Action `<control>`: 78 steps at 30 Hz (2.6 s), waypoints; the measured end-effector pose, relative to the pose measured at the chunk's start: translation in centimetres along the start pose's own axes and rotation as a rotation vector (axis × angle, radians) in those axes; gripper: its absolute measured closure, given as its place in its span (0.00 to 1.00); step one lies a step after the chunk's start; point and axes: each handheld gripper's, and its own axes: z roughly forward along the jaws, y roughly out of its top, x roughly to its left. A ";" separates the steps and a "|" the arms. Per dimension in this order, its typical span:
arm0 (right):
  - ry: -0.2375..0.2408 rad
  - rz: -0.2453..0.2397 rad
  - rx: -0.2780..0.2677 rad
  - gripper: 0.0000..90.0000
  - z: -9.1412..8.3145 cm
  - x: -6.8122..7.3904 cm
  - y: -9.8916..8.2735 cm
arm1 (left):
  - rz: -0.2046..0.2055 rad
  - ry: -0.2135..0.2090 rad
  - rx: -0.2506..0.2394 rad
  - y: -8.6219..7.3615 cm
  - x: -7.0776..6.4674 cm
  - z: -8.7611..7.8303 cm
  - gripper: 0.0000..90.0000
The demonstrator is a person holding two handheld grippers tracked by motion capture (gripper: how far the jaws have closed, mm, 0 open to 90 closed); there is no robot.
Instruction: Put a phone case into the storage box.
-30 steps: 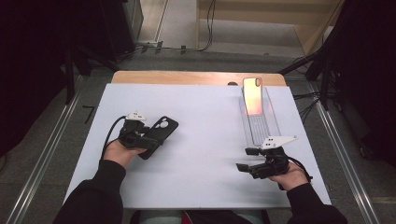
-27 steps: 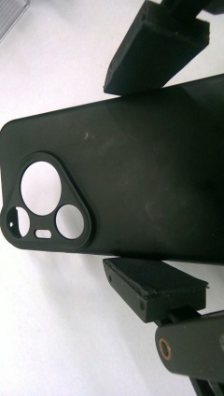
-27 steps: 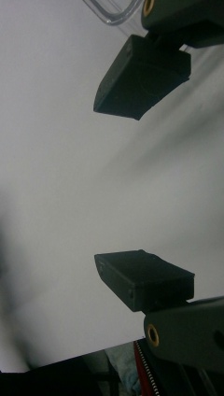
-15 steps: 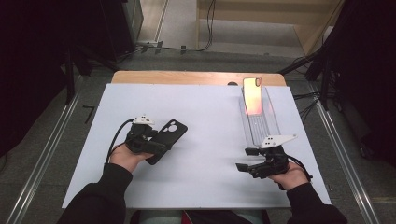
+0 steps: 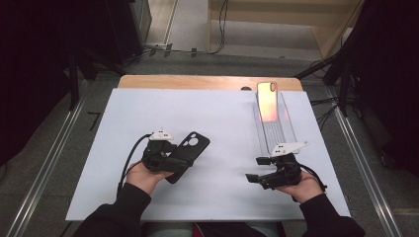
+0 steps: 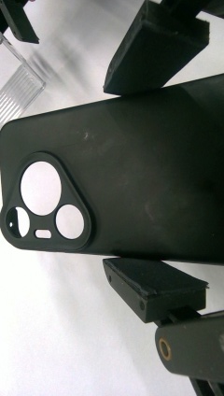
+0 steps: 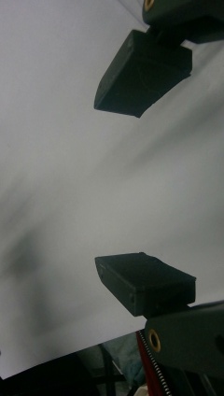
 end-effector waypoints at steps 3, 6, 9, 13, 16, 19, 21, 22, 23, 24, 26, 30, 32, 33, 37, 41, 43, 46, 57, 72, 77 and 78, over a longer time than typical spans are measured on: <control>-0.008 0.033 0.012 0.22 0.1 0.3 0.4 | -0.024 0.005 -0.014 -0.1 -0.4 0.2 0.16; -0.057 0.038 0.027 0.22 0.5 0.7 0.8 | -0.029 0.019 -0.033 -0.3 -0.8 0.5 0.16; -0.051 0.045 0.021 0.22 0.5 1.1 1.2 | -0.041 0.032 -0.053 -0.4 -1.2 0.8 0.16; -0.041 0.061 0.003 0.22 0.4 1.5 1.6 | -0.059 0.050 -0.084 -0.5 -1.6 1.1 0.16; -0.038 0.089 -0.003 0.22 0.4 1.6 1.9 | -0.071 0.060 -0.108 -0.6 -1.8 1.3 0.16; -0.031 0.178 -0.004 0.23 0.4 1.6 2.2 | -0.082 0.064 -0.118 -0.7 -2.0 1.6 0.16; -0.041 0.196 -0.014 0.23 0.3 1.7 2.5 | -0.079 0.075 -0.133 -0.8 -2.1 1.7 0.16; -0.048 0.198 -0.016 0.23 0.3 1.8 2.5 | -0.081 0.082 -0.138 -0.8 -2.2 1.8 0.16; -0.053 0.201 -0.020 0.23 0.3 1.8 2.7 | -0.083 0.085 -0.146 -0.8 -2.3 1.8 0.16; -0.052 0.211 -0.023 0.23 0.3 1.9 2.8 | -0.080 0.091 -0.153 -0.8 -2.4 1.8 0.16; -0.049 0.234 -0.034 0.23 0.3 1.9 3.0 | -0.078 0.101 -0.170 -0.9 -2.5 2.0 0.16; -0.046 0.251 -0.050 0.23 0.3 2.1 3.7 | -0.077 0.113 -0.201 -1.2 -2.8 2.4 0.16; -0.044 0.255 -0.058 0.23 0.4 2.2 4.0 | -0.073 0.126 -0.214 -1.4 -2.9 2.6 0.16; -0.045 0.254 -0.060 0.23 0.4 2.2 4.1 | -0.076 0.126 -0.215 -1.4 -3.0 2.7 0.16; -0.047 0.247 -0.077 0.22 0.5 2.3 4.7 | -0.086 0.130 -0.232 -1.7 -3.1 3.1 0.16; -0.031 0.254 -0.094 0.22 0.7 2.5 5.3 | -0.086 0.108 -0.258 -2.0 -3.0 3.5 0.16; -0.020 0.254 -0.104 0.22 0.8 2.6 5.6 | -0.082 0.117 -0.264 -2.2 -3.2 3.8 0.16; -0.031 0.245 -0.099 0.22 1.0 2.8 6.2 | -0.070 0.126 -0.274 -2.4 -3.5 4.0 0.16; -0.007 0.292 -0.108 0.22 2.5 2.8 8.0 | -0.075 0.129 -0.328 -2.7 -4.7 4.3 0.16; -0.001 0.330 -0.124 0.22 4.0 2.2 9.6 | -0.070 0.123 -0.379 -3.0 -5.9 4.4 0.16; 0.002 0.353 -0.127 0.24 4.5 1.8 9.9 | -0.068 0.109 -0.382 -3.2 -6.4 4.6 0.16; 0.002 0.353 -0.124 0.24 4.7 1.7 9.9 | -0.073 0.104 -0.385 -3.2 -6.4 4.6 0.16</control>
